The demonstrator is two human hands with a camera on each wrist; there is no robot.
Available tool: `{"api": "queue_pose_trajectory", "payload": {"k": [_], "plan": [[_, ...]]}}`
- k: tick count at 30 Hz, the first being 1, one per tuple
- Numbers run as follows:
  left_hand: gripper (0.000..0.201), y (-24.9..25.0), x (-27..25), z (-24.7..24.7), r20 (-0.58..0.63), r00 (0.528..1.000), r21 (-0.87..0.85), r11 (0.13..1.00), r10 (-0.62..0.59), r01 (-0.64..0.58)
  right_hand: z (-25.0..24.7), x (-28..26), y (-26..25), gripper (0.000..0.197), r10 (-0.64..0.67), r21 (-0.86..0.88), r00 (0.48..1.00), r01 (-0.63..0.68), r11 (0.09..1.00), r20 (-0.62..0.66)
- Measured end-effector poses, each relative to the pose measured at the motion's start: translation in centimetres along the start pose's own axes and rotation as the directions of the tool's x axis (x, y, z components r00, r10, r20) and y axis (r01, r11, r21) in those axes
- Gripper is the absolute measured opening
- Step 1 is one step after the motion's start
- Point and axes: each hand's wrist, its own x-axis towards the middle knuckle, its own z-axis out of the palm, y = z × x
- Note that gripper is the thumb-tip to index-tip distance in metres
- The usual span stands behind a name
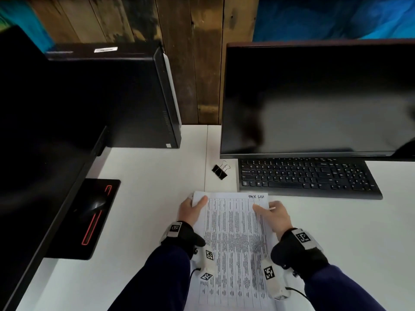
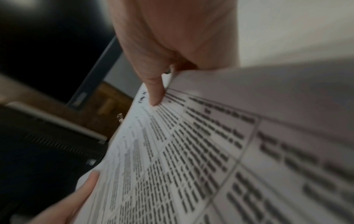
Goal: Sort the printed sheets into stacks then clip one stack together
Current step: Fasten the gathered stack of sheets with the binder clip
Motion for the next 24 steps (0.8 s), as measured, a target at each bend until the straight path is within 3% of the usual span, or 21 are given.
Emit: {"api": "queue_pose_trajectory", "payload": {"k": [1,3,4,6,11,18,21,24], "plan": [[0.020,-0.3,0.2,0.0,-0.007,1.000,0.008,1.000,0.006,-0.006,0.0,0.1,-0.5,0.050,-0.080,-0.209,0.991,0.056,0.976,-0.107],[0.021,-0.6,0.5,0.2,-0.017,1.000,0.002,1.000,0.011,-0.011,0.5,0.3,-2.2,0.044,-0.327,-0.485,0.916,0.183,0.855,-0.231],[0.021,-0.6,0.5,0.3,-0.019,1.000,0.004,1.000,0.009,-0.009,1.2,0.3,-3.5,0.035,-0.423,-0.513,0.879,0.265,0.816,-0.219],[0.022,-0.8,0.7,0.4,-0.020,1.000,-0.004,1.000,0.016,-0.016,2.9,1.3,-5.8,0.020,-0.494,-0.442,0.861,0.400,0.803,-0.120],[0.019,-1.4,1.2,0.5,-0.044,0.999,0.001,1.000,0.023,-0.022,8.0,4.8,-9.1,0.037,-0.376,-0.263,0.927,0.365,0.893,0.012],[0.016,-1.6,1.4,0.5,-0.057,0.998,-0.019,1.000,0.018,-0.019,10.8,8.4,-9.2,0.031,-0.255,-0.067,0.959,0.265,0.962,0.123],[0.015,-1.9,1.6,0.5,-0.054,0.998,-0.031,0.999,0.011,-0.013,10.5,9.8,-7.8,0.033,-0.275,0.009,0.960,0.275,0.961,0.053],[0.013,-1.9,1.5,0.5,-0.044,0.999,-0.040,0.999,0.010,-0.012,8.7,6.3,-8.3,0.028,-0.355,0.045,0.934,0.357,0.933,-0.041]]}}
